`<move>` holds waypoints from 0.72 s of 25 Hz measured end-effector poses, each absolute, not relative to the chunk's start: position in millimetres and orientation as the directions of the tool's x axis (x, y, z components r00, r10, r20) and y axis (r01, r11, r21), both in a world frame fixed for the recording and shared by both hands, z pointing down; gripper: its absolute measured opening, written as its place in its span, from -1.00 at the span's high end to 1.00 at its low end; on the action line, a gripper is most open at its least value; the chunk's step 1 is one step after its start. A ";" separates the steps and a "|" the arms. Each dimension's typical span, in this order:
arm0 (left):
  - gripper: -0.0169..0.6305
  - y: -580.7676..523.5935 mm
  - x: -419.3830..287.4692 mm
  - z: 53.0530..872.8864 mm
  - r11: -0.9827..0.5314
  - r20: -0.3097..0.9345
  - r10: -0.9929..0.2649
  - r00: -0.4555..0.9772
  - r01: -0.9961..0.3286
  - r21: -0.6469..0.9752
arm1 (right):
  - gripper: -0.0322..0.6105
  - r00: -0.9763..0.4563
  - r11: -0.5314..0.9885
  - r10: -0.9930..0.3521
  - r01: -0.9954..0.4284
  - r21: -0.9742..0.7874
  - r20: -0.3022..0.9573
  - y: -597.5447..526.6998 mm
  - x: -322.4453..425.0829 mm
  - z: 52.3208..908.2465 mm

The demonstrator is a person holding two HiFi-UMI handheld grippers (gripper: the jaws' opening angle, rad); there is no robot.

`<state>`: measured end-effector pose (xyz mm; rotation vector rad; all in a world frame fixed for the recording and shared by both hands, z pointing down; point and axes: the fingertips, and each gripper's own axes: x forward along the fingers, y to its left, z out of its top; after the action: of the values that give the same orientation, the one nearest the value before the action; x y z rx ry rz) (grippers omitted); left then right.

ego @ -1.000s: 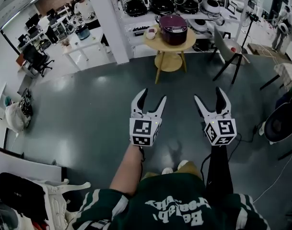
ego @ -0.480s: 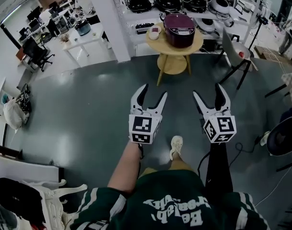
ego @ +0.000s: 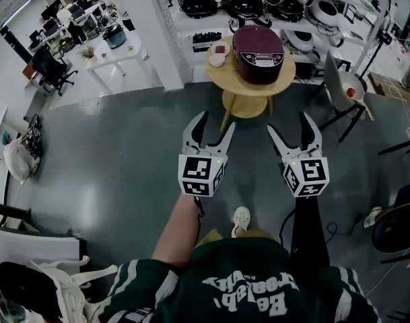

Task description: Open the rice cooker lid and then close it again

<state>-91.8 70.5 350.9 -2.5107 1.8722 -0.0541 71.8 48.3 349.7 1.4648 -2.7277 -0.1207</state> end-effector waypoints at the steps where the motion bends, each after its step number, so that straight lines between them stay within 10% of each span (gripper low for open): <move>1: 0.09 52.9 -90.8 350.8 -0.282 0.021 -0.959 0.282 -0.959 -0.029 | -0.38 -0.557 0.555 -0.831 -0.828 0.086 0.003 30.3 71.3 350.9; 18: 0.09 -109.7 -93.1 359.4 -0.295 0.049 -0.955 0.293 -0.954 -0.052 | -0.18 -0.621 0.622 -0.783 -0.782 0.034 0.037 -133.8 50.0 368.4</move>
<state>-93.1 -109.7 359.4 -2.5154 1.8570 -0.1102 50.0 -133.8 368.4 1.3447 -2.7858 -0.0231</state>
